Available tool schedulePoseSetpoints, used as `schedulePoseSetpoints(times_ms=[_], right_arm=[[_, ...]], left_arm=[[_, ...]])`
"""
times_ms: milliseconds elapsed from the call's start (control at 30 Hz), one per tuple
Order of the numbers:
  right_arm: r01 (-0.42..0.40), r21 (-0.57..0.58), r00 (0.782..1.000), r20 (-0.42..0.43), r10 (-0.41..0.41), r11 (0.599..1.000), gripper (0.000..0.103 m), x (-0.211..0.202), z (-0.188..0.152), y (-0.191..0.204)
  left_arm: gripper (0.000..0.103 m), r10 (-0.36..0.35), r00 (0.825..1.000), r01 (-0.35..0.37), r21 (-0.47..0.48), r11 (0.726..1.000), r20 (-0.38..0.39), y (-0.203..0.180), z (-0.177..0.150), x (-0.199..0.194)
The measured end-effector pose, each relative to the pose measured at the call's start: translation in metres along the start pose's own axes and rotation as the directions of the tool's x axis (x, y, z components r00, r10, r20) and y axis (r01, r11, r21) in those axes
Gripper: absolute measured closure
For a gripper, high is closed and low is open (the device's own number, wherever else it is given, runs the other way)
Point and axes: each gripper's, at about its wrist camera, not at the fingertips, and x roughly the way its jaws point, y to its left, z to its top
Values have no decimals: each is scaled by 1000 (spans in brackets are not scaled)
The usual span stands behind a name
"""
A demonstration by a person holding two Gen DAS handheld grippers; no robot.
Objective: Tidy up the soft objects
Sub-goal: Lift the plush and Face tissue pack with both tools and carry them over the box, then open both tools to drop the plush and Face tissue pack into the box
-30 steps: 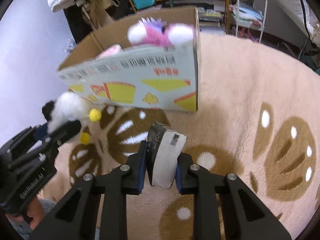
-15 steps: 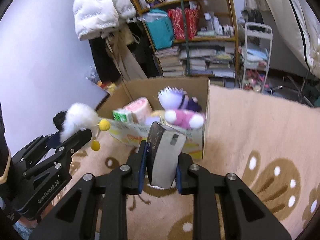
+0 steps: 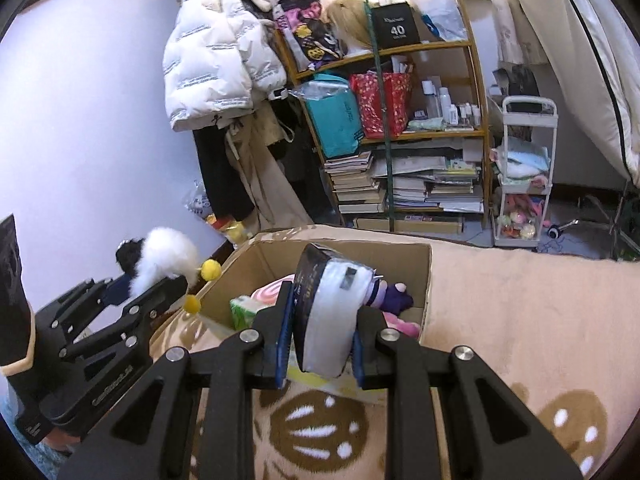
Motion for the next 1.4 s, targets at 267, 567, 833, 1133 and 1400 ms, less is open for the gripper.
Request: schedulePoseSetpoints(times_ms=[267, 567, 833, 1133, 1400], right_arm=[[-37, 3, 999, -23, 37, 999, 76, 23, 1, -11], [-8, -23, 997, -81, 6, 1000, 74, 45, -11, -5], [-10, -14, 997, -77, 9, 1000, 47, 43, -13, -6], [20, 12, 1000, -19, -20, 1000, 24, 10, -6, -10], [93, 22, 996, -2, -93, 995, 0, -24, -9, -6]], left_arm=[[68, 2, 995, -6, -33, 999, -96, 2, -11, 41], [58, -24, 988, 16, -52, 998, -150, 6, -22, 56], [35, 16, 991, -21, -36, 999, -132, 6, -20, 50], [21, 79, 990, -80, 1, 997, -118, 3, -22, 14], [9, 149, 988, -149, 9, 989, -32, 0, -19, -40]])
